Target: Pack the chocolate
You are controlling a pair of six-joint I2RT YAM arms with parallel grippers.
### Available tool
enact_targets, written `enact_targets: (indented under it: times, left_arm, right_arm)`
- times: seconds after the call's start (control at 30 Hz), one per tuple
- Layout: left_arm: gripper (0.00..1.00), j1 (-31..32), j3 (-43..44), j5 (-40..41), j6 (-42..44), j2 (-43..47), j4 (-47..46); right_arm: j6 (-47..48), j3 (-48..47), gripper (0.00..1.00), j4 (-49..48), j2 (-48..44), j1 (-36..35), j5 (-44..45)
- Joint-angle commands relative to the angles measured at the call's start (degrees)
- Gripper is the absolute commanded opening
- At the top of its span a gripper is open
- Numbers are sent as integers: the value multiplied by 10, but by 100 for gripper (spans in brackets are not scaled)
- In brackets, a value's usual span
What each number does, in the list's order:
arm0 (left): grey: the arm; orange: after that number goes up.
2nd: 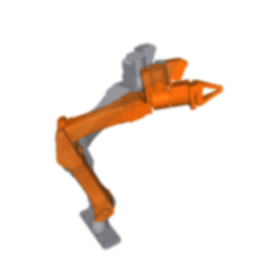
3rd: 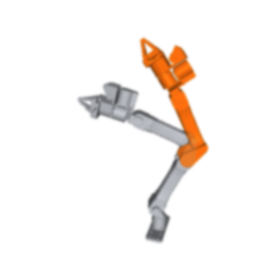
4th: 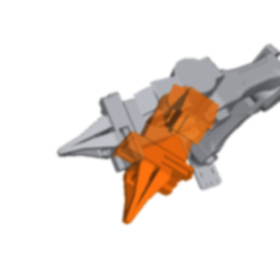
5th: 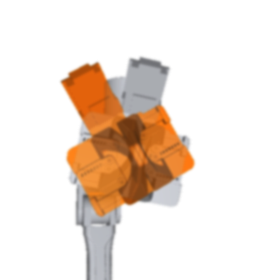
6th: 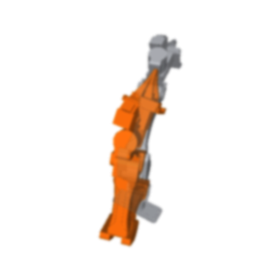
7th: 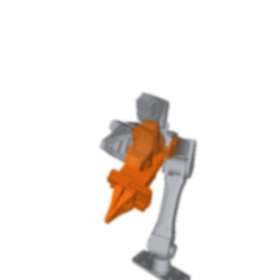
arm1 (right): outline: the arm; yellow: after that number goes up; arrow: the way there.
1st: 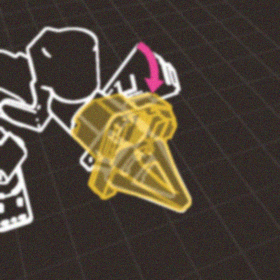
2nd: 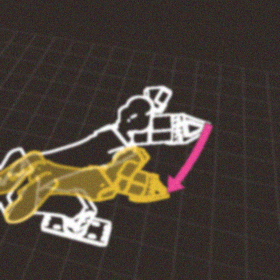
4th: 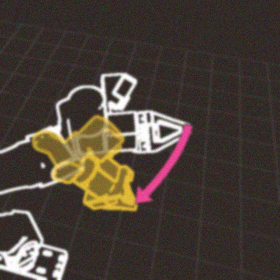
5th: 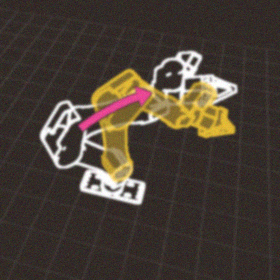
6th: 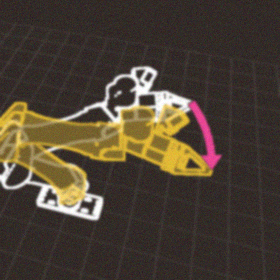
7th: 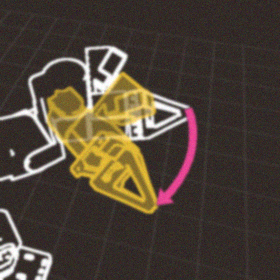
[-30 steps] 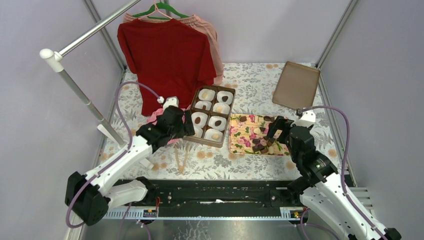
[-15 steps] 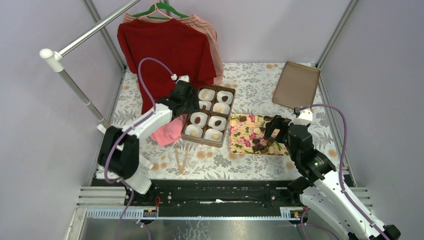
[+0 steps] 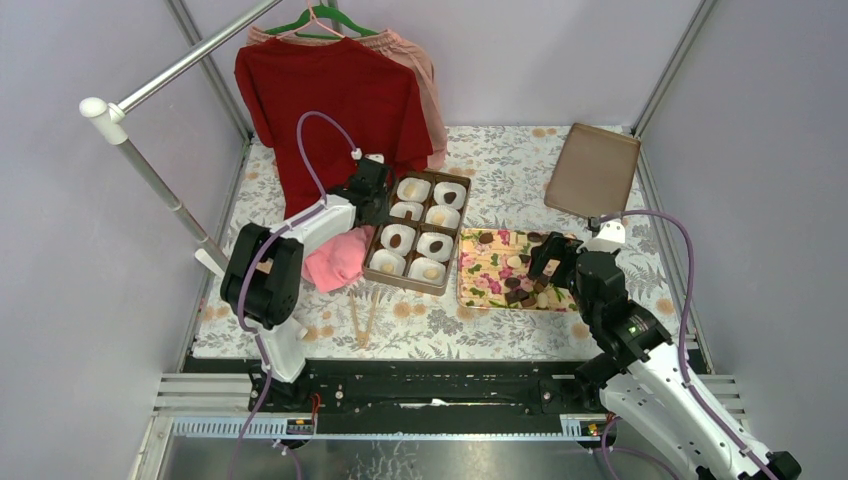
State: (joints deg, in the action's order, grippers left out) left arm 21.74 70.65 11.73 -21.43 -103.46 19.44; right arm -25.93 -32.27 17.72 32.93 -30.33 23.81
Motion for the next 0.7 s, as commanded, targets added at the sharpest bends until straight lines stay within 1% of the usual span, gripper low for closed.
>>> enact_targets:
  times: [0.0,0.13,0.3,0.43,0.67]
  left_arm:
    - [33,-2,12,-46,6,-9,-6]
    - [24,10,-11,-78,-8,4,-2]
    - [20,35,-29,-95,-17,19,18]
    - [17,75,-58,-97,-29,41,19]
    - [16,137,-117,-99,-69,82,16]
  right_arm:
    - [-7,1,100,-14,-2,-2,-4]
    - [-6,-1,100,-17,3,-3,-7]
    - [-9,0,100,-22,9,-2,-10]
    - [-9,-3,100,-18,6,-2,-7]
    - [-6,2,100,-15,-2,-1,4]
